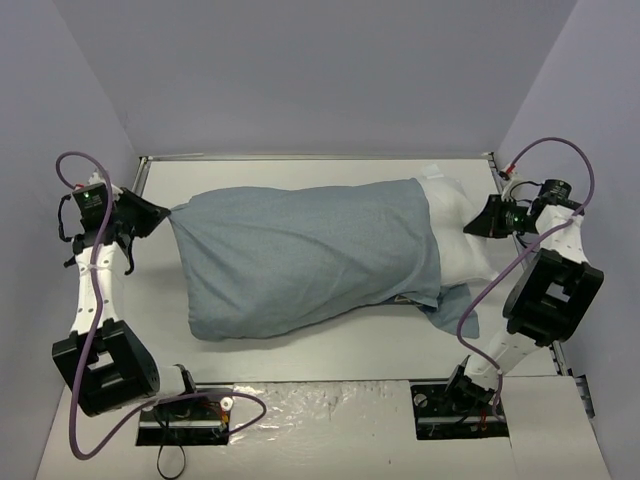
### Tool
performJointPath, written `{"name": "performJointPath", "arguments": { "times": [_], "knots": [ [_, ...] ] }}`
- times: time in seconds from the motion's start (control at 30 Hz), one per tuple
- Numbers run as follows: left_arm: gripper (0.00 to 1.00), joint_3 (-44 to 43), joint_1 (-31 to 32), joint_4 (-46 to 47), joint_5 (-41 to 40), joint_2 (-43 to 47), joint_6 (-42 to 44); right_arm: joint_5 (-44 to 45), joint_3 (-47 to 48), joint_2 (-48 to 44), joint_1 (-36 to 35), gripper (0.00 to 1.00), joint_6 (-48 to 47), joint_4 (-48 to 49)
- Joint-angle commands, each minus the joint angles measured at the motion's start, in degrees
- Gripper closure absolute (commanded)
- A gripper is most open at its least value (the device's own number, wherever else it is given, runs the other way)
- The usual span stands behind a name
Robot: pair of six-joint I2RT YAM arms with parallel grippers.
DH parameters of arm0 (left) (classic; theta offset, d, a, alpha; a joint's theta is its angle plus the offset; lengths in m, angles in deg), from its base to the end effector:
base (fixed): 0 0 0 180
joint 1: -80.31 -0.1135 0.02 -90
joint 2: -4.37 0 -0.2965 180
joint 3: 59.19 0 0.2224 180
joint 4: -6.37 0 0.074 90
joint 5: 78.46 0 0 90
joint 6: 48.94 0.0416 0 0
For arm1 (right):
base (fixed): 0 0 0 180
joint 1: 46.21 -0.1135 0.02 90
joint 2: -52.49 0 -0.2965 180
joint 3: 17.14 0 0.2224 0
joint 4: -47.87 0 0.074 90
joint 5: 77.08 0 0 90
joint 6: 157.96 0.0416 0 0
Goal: Remove the pillowcase from the pillow
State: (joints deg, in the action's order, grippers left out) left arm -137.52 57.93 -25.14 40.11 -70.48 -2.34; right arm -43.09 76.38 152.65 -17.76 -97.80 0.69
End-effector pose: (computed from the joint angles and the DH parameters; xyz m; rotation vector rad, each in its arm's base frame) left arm 0.2499 0.0814 0.3613 -0.8510 1.8938 -0.7386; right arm 0.3247 -0.1367 0.3011 -0.3845 2.0643 0.6318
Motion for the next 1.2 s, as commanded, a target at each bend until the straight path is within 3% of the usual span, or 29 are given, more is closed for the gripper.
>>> {"name": "performJointPath", "arguments": {
  "times": [0.0,0.17,0.27,0.4,0.43,0.57,0.67,0.9,1.0,1.17],
  "knots": [
    [0.98,-7.80,-3.12,3.82,-9.85,0.06,4.28,7.05,1.85,-3.57,5.20,1.00,-3.12,5.51],
    [0.98,-13.60,-2.51,0.83,-12.22,-3.28,7.18,7.06,1.33,-3.57,7.59,1.00,-3.20,5.43],
    [0.98,-18.70,1.62,-2.50,-13.37,-5.30,11.57,5.22,-2.08,-5.40,7.68,1.00,-4.43,5.34],
    [0.97,-18.10,6.71,-2.78,-9.87,-4.61,11.41,3.89,-6.32,-7.69,5.31,1.00,-5.13,5.16],
    [0.83,-16.36,7.68,-2.95,-8.81,-4.08,11.14,3.72,-6.84,-8.31,4.35,1.00,-4.96,5.07],
    [0.43,-8.45,13.57,-5.93,-7.65,1.97,10.35,3.54,-7.64,-9.02,2.84,1.00,-3.73,5.25],
    [0.27,0.40,19.10,-7.86,-10.02,11.88,5.62,3.54,-6.15,-8.05,2.93,1.00,-2.68,5.16],
    [0.20,9.66,34.57,-17.62,-15.91,23.69,0.86,2.13,-3.87,-6.03,2.84,1.00,-0.66,5.16],
    [0.20,10.64,41.51,-20.62,-18.55,24.05,1.12,1.69,-3.34,-5.24,2.84,1.00,-0.30,5.16],
    [0.20,6.53,53.28,-25.44,-26.10,18.10,2.43,-1.64,-2.72,-4.36,3.19,0.87,-3.37,2.88]
  ]
}}
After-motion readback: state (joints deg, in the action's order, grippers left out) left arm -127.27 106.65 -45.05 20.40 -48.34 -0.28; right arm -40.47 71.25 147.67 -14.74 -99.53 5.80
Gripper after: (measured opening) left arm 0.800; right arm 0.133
